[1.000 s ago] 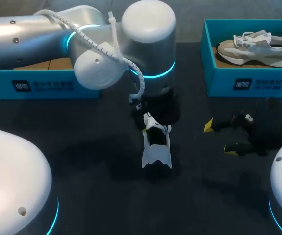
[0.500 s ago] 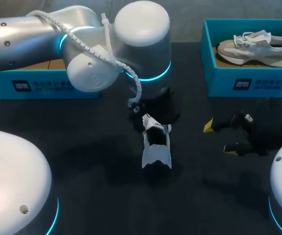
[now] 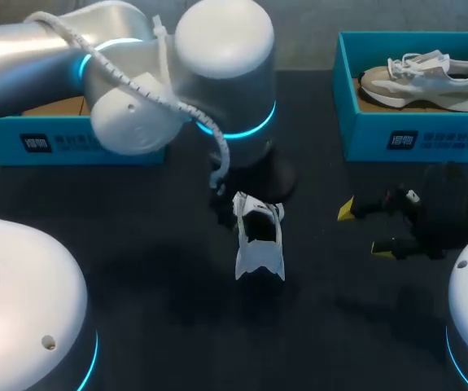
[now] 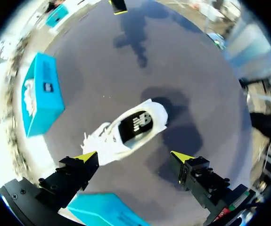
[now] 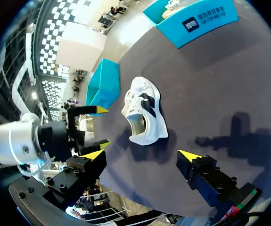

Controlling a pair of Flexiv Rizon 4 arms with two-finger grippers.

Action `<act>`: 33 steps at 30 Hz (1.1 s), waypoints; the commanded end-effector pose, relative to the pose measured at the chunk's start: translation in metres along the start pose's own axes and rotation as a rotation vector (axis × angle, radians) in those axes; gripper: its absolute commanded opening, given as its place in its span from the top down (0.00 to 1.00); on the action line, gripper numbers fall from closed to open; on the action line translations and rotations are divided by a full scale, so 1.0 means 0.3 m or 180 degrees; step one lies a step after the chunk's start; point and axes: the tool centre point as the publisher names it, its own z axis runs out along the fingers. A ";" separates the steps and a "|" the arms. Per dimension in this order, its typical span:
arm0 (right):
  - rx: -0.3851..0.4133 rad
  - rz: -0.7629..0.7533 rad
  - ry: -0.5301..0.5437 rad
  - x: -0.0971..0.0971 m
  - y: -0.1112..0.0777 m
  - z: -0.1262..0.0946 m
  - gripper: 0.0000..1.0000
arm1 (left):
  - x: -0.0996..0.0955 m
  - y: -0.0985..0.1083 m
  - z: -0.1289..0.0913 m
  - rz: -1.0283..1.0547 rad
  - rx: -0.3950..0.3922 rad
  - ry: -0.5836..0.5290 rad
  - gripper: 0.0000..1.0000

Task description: Take the shoe out of the shoebox, open the shoe tongue, remove and reinsert the insole, then place the shoe into the shoebox

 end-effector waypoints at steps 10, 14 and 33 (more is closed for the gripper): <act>-0.0010 0.0000 -0.0004 0.001 -0.010 -0.008 0.00 | 0.172 -0.055 0.026 -0.1216 -0.0214 -0.0323 0.00; -0.0010 0.0000 -0.0004 0.001 -0.010 -0.008 0.00 | 0.185 -0.076 0.055 -0.1207 -0.0104 -0.0337 0.00; -0.0010 0.0000 -0.0004 0.001 -0.010 -0.008 0.00 | 0.156 -0.168 0.254 -0.1478 0.0012 -0.0164 0.00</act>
